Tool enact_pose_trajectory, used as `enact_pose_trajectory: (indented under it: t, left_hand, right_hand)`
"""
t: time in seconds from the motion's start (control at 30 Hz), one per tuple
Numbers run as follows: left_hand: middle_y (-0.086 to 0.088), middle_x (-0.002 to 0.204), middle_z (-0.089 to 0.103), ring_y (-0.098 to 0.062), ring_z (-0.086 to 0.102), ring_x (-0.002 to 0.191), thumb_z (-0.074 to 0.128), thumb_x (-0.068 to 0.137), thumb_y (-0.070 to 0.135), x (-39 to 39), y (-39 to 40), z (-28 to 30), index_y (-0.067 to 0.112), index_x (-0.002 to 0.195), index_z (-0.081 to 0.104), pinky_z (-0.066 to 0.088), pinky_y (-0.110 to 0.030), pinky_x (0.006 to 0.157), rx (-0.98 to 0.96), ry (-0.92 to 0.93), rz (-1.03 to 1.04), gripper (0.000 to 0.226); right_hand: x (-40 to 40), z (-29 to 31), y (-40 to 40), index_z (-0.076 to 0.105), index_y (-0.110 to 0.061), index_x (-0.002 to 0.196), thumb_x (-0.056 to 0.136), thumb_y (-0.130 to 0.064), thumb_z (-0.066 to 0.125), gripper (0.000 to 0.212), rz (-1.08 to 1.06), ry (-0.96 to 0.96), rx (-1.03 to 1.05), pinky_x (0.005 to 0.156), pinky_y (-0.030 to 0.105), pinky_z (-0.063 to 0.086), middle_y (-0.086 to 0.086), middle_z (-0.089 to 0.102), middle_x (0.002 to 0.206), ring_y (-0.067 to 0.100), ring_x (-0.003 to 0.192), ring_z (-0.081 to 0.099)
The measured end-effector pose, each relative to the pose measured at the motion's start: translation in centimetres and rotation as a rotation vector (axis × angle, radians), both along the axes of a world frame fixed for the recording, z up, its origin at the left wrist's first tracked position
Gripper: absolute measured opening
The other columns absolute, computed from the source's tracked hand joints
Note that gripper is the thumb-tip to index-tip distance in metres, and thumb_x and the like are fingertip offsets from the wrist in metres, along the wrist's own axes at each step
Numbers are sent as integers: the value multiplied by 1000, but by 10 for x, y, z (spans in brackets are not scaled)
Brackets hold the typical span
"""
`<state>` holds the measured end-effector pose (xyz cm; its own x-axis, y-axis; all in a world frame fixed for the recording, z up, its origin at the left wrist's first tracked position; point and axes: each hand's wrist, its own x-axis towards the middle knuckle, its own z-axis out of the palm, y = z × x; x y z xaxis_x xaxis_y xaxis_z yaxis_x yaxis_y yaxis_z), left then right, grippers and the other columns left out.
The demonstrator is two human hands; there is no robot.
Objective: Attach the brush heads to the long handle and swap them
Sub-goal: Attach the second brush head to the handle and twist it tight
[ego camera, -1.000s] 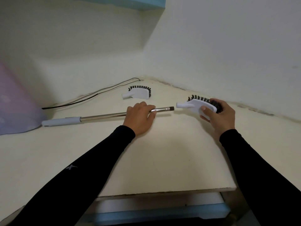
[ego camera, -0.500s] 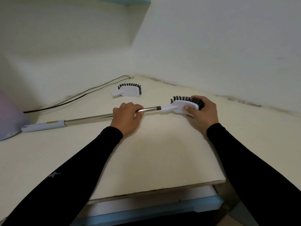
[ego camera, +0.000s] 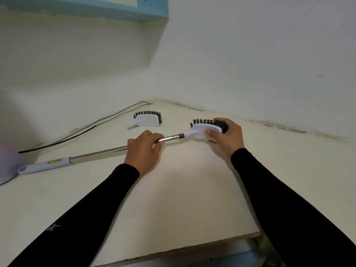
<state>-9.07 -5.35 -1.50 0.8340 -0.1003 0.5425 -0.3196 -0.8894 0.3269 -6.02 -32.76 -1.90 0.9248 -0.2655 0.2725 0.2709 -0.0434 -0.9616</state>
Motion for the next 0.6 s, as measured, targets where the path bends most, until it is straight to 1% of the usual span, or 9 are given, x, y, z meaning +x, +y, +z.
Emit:
enact_pose_trajectory:
  t: [0.07, 0.13, 0.23, 0.43, 0.6]
  left_hand:
    - [11, 91, 57, -15, 59, 89, 55, 94, 34, 3, 3, -2, 35, 105, 64, 30, -35, 77, -7, -21, 33, 15]
    - [10, 91, 56, -17, 59, 90, 56, 93, 33, 5, 4, -5, 35, 104, 63, 29, -35, 76, 13, -30, 54, 13]
    - [11, 90, 54, -17, 57, 91, 56, 94, 32, 6, 4, -7, 34, 103, 62, 29, -35, 76, 25, -49, 59, 11]
    - [9, 91, 63, -23, 58, 92, 54, 95, 31, 2, 6, -7, 33, 103, 61, 32, -37, 77, 39, -54, 60, 11]
    - [10, 92, 67, -20, 61, 94, 54, 94, 29, -1, 5, -7, 33, 103, 60, 34, -40, 82, 13, -40, 39, 11]
  right_hand:
    - [1, -3, -4, 73, -14, 111, 80, 1, 84, 36, -2, 14, 64, 75, 44, 67, 9, 75, 107, 28, 95, 76]
    - [1, -4, -7, 74, -13, 109, 80, 1, 84, 34, 3, 19, 112, 70, 40, 66, 7, 76, 104, 23, 90, 78]
    - [0, -2, -8, 74, -11, 108, 81, 2, 83, 32, 21, -1, 128, 66, 34, 64, 4, 76, 99, 14, 81, 77]
    - [-3, 0, -5, 73, -10, 111, 83, 3, 82, 32, 61, -10, 116, 66, 31, 63, 5, 75, 102, 14, 81, 76]
    - [-3, -2, -6, 73, -9, 111, 82, 4, 82, 33, 68, -23, 104, 66, 31, 63, 8, 74, 102, 14, 80, 75]
